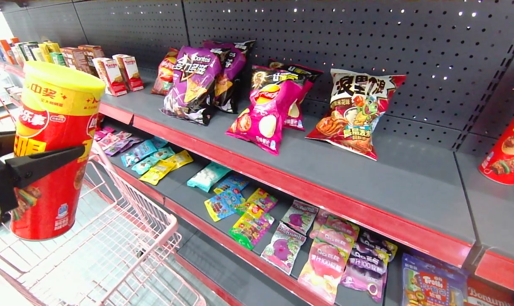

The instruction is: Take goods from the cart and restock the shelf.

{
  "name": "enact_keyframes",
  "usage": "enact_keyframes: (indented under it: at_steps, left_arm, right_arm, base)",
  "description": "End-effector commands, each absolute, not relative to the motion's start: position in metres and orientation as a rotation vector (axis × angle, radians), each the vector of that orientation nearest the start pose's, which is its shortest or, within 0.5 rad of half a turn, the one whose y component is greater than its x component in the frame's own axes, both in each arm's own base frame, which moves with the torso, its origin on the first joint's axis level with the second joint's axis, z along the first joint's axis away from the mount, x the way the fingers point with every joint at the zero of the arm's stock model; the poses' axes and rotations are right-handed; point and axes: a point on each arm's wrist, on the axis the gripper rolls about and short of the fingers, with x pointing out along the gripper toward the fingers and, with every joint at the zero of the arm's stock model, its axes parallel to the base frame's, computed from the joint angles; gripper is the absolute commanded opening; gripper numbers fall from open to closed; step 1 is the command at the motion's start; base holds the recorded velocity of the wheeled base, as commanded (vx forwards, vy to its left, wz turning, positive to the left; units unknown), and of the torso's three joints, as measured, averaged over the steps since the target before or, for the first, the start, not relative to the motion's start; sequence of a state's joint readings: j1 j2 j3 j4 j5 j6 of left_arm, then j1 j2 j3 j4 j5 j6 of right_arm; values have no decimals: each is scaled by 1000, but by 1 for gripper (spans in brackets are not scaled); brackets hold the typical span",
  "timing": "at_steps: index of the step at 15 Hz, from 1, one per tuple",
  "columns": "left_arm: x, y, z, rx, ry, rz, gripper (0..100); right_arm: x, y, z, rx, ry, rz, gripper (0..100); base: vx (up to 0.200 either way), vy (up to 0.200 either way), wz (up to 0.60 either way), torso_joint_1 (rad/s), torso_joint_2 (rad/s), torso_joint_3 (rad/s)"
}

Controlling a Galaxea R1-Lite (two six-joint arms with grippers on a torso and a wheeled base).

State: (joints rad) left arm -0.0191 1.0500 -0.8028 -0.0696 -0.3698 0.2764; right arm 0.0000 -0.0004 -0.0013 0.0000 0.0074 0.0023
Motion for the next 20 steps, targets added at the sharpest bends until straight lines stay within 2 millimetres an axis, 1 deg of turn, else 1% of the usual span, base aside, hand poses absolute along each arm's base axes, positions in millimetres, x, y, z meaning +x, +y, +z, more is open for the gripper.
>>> enact_keyframes:
  at_steps: [1,6,14,19,20]
  left_arm:
    - [138,-11,272,241,123,-407,0]
    - [138,-11,275,244,116,-403,0]
    - [139,-11,273,243,124,-401,0]
    - [138,-10,267,237,143,-385,0]
    - [135,-9,269,239,126,-373,0]
  right_arm:
    - [-23,0,76,2,-2,8,100]
    - [-23,0,76,3,-2,8,100]
    - [-23,0,76,5,-2,8,100]
    - [-23,0,76,2,3,9,100]
    - [-22,0,76,-1,14,-2,100]
  base:
    - [0,0,0,183,-403,-227]
    - [0,0,0,245,-537,-296]
    - [0,0,0,182,-384,-208]
    - [0,0,0,8,-16,-10]
    - [0,0,0,0,0,0]
